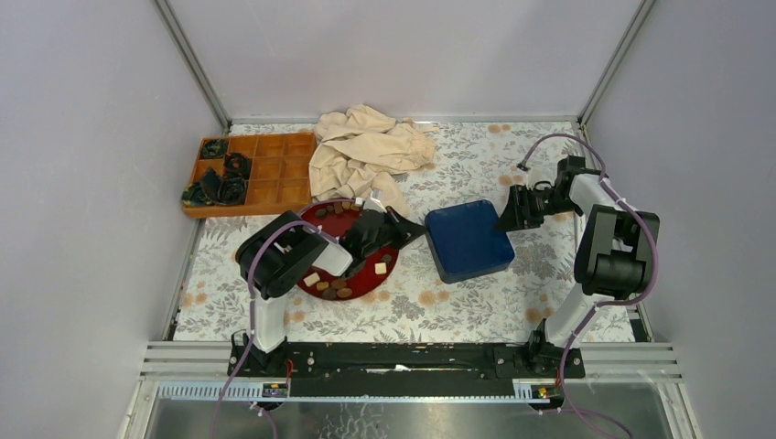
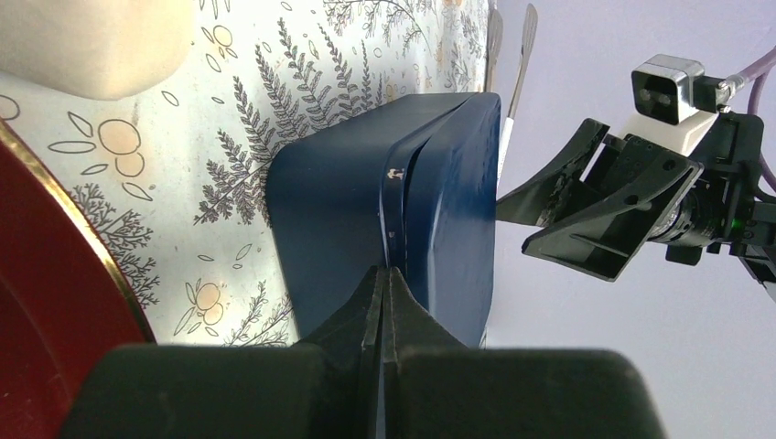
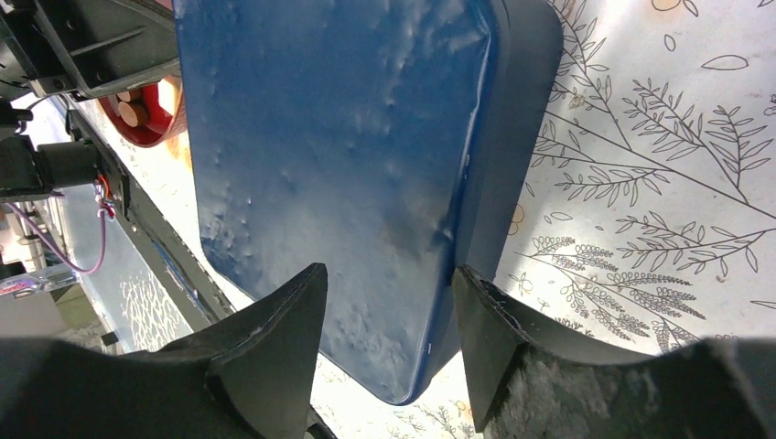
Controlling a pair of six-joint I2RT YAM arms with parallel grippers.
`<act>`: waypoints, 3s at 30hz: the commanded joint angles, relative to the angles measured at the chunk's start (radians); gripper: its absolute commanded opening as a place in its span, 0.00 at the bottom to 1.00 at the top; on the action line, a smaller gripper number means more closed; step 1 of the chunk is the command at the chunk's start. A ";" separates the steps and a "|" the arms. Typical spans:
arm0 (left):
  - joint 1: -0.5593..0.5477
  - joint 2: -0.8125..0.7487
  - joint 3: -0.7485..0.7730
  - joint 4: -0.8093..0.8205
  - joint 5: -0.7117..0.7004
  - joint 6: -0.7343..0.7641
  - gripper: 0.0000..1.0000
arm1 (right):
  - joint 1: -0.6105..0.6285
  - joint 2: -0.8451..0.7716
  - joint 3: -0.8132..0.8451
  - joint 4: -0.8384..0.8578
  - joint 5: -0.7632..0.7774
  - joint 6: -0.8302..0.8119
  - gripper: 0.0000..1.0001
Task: Pack the chocolate
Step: Adjust the packing box at the center of the board.
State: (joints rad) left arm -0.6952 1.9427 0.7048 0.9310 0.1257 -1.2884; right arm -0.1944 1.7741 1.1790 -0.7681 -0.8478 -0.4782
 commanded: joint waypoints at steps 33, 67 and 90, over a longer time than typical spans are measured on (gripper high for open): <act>-0.005 0.035 -0.069 0.256 0.072 0.024 0.03 | 0.119 -0.452 -0.213 -0.187 -0.050 -1.332 1.00; 0.028 0.113 0.038 0.195 0.127 0.077 0.08 | 0.058 0.036 -0.070 0.210 0.099 0.058 0.65; -0.073 0.148 0.028 0.303 0.322 -0.031 0.08 | 0.111 0.034 -0.115 0.266 0.196 0.135 0.54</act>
State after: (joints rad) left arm -0.6933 2.0624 0.7376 1.1141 0.3424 -1.2812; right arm -0.1467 1.7779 1.1110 -0.5068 -0.7147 -0.3309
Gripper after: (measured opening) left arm 0.078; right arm 0.541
